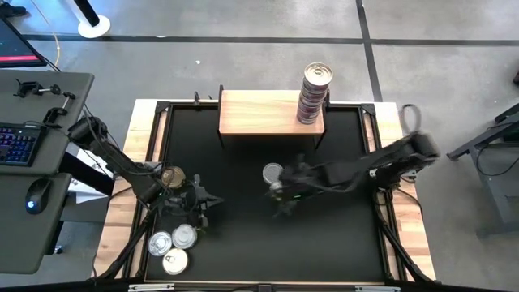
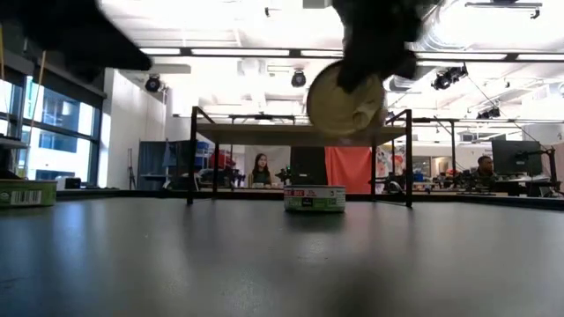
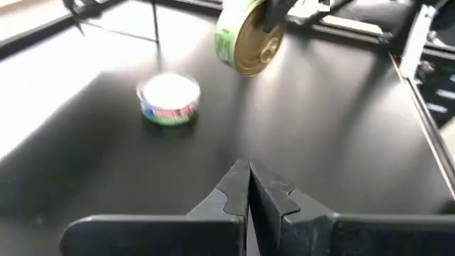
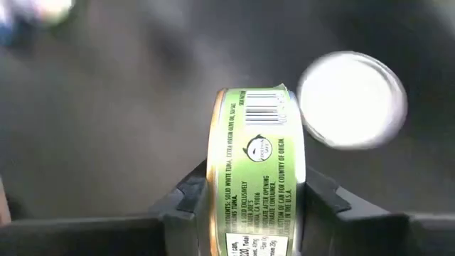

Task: Stack canned seafood by type on shelf
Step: Put the green tuna can on the shelf

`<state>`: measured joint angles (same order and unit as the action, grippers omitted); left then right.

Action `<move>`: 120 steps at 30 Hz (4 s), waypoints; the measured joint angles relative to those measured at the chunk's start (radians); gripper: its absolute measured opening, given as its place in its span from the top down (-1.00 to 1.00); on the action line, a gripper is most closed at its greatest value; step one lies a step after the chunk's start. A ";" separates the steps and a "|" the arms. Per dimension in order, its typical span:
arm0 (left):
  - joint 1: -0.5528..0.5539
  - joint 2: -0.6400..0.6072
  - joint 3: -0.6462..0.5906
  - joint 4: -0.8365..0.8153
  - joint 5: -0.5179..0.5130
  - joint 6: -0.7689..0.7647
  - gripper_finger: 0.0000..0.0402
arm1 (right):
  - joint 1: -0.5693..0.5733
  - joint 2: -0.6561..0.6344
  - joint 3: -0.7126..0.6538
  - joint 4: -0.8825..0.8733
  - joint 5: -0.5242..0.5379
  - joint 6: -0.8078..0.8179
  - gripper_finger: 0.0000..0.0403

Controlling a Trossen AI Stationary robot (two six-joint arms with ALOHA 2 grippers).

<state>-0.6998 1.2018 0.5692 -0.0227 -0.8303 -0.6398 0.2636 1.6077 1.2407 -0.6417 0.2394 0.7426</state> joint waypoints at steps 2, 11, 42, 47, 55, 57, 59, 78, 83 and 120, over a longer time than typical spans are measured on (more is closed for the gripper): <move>0.039 0.008 0.019 0.001 0.000 0.031 1.00 | 0.006 -0.119 -0.155 0.173 0.072 0.119 0.41; 0.173 0.018 0.082 0.000 0.012 0.129 1.00 | -0.139 -0.241 -0.505 1.027 0.504 0.347 0.41; 0.189 0.018 0.095 -0.069 0.097 0.087 1.00 | -0.399 -0.095 -0.343 0.802 0.534 0.854 0.06; 0.189 0.018 0.095 -0.100 0.106 0.065 1.00 | -0.409 -0.095 -0.343 0.770 0.525 0.853 0.05; 0.189 0.018 0.095 -0.105 0.135 0.057 1.00 | -0.438 -0.095 -0.333 0.687 0.459 0.914 0.05; 0.189 0.018 0.095 -0.106 0.140 0.038 1.00 | -0.444 -0.095 -0.300 0.601 0.455 0.908 0.05; 0.189 0.018 0.095 -0.108 0.141 0.024 1.00 | -0.454 -0.095 -0.255 0.496 0.459 0.920 0.05; 0.187 0.018 0.094 -0.116 0.155 0.022 1.00 | -0.479 -0.096 -0.078 0.125 0.412 0.853 0.04; 0.187 0.018 0.094 -0.116 0.157 0.022 1.00 | -0.476 -0.096 -0.078 0.077 0.390 0.847 0.04; 0.158 0.018 0.094 -0.137 0.146 -0.015 1.00 | -0.380 -0.062 -0.076 -0.003 0.305 0.645 0.04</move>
<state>-0.5423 1.2198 0.6631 -0.1592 -0.6846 -0.6547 -0.1161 1.5455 1.1648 -0.6449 0.5446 1.3876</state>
